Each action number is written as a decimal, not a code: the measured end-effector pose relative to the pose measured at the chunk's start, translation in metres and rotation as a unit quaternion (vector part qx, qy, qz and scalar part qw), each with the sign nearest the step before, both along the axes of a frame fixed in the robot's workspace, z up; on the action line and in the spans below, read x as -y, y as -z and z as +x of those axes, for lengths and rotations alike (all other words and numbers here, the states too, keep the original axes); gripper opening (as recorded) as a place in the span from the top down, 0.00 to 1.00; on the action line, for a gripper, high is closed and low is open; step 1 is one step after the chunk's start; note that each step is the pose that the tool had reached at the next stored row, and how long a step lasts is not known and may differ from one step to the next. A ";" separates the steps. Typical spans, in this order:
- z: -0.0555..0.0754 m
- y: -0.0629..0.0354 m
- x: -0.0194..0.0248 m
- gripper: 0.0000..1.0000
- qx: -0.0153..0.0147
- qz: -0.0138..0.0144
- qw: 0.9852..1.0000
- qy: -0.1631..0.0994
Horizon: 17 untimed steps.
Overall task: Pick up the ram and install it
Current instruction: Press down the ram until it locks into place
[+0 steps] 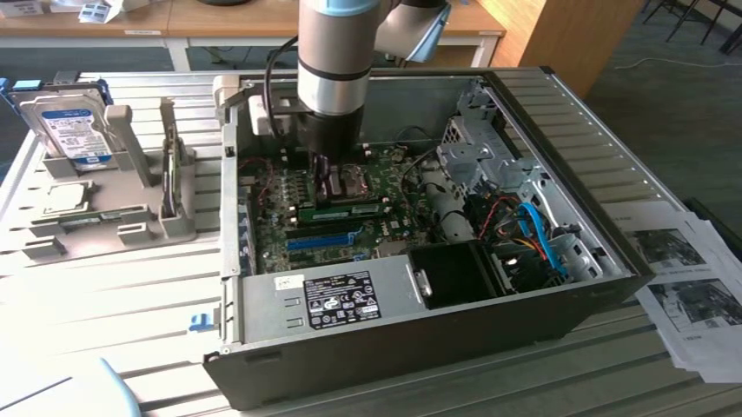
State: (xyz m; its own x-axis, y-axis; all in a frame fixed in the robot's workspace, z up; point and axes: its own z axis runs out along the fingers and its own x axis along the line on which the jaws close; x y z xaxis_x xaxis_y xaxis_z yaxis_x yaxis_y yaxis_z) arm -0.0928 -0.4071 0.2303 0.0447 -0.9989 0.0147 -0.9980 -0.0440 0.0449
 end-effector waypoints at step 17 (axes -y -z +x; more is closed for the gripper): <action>0.000 0.0037 0.0000 0.91 0.000 0.000 1.000 0.000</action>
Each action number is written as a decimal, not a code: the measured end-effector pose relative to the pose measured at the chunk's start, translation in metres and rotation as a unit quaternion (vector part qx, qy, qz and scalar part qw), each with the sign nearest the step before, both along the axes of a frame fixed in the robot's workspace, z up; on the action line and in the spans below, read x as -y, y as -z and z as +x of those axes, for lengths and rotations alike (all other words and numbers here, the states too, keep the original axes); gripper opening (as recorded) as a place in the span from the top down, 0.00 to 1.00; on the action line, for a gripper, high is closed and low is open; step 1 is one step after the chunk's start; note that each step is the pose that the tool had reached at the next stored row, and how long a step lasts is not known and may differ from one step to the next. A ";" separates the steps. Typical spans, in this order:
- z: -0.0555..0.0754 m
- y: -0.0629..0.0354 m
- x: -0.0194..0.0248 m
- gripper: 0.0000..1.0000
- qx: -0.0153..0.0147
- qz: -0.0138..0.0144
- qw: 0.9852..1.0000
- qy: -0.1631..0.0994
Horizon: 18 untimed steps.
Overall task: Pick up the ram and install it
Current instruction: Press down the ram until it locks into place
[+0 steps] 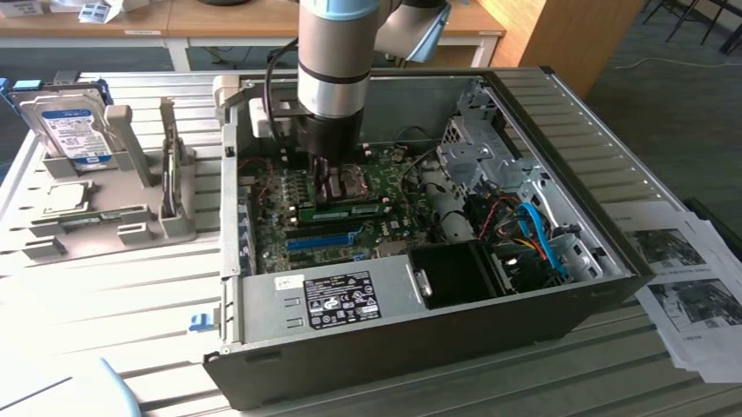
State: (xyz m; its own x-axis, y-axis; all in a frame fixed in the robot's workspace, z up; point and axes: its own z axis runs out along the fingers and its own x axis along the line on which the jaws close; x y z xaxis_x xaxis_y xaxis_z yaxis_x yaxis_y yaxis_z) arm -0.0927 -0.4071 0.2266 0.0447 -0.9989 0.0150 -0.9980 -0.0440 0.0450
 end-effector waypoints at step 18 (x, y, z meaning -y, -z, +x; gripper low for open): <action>0.000 0.0018 0.0005 0.91 0.000 0.000 1.000 0.000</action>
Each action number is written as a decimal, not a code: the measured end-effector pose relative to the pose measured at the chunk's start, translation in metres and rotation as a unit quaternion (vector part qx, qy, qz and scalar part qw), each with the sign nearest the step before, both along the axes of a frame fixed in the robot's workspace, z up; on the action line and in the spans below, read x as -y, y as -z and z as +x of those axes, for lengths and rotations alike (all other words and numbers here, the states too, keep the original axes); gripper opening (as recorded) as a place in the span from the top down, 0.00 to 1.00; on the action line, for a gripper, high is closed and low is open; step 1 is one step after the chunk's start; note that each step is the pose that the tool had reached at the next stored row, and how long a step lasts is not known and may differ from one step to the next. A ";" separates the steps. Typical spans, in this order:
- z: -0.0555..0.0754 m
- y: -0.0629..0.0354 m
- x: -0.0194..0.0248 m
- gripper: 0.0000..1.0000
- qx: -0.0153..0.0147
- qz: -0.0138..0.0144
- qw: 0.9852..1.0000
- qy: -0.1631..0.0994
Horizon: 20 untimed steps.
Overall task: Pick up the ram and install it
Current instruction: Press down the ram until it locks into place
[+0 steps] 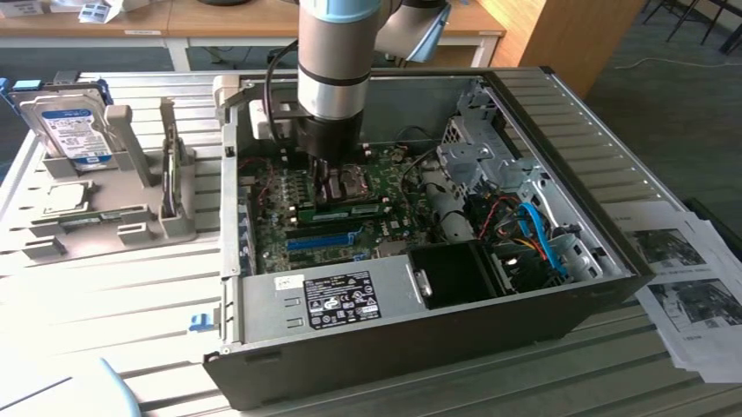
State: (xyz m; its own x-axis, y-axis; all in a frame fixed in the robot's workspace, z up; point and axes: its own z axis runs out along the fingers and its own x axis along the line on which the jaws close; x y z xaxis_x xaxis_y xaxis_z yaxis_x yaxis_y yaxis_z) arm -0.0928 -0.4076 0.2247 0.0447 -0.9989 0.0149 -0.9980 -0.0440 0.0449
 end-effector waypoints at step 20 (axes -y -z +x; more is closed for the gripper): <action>0.000 0.0013 0.0000 0.91 0.000 0.000 1.000 0.000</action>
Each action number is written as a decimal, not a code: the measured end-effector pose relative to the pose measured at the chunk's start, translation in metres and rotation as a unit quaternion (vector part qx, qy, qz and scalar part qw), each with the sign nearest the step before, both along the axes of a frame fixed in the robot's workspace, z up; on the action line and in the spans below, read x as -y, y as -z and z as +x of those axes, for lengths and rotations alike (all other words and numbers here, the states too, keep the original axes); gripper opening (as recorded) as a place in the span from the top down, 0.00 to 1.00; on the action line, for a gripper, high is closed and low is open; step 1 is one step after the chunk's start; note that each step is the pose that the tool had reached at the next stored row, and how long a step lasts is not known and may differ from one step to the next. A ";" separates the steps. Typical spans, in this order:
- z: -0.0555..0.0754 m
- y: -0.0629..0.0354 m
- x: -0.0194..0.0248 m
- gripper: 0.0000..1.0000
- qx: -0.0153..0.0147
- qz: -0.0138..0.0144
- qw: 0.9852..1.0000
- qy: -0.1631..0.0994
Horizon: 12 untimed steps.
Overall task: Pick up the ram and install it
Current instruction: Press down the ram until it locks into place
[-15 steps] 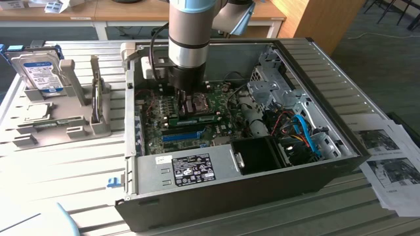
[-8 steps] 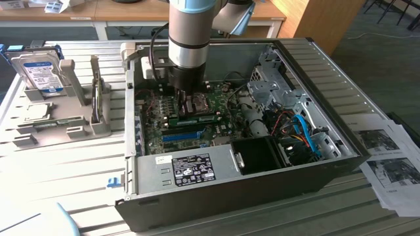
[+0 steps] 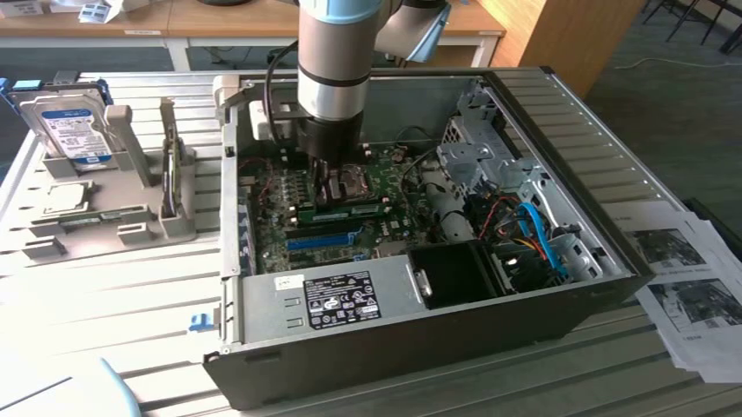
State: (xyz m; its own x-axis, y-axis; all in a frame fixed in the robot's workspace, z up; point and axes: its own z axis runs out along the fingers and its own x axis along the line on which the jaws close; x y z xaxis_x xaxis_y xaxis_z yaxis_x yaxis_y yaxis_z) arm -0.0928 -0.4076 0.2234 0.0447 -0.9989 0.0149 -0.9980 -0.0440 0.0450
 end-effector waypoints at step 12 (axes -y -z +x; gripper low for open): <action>0.000 0.0007 0.0000 0.91 0.000 0.000 1.000 0.000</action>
State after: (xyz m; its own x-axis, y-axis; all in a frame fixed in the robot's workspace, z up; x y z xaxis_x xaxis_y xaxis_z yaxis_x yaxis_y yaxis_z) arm -0.0928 -0.4076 0.2227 0.0447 -0.9989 0.0149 -0.9980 -0.0440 0.0449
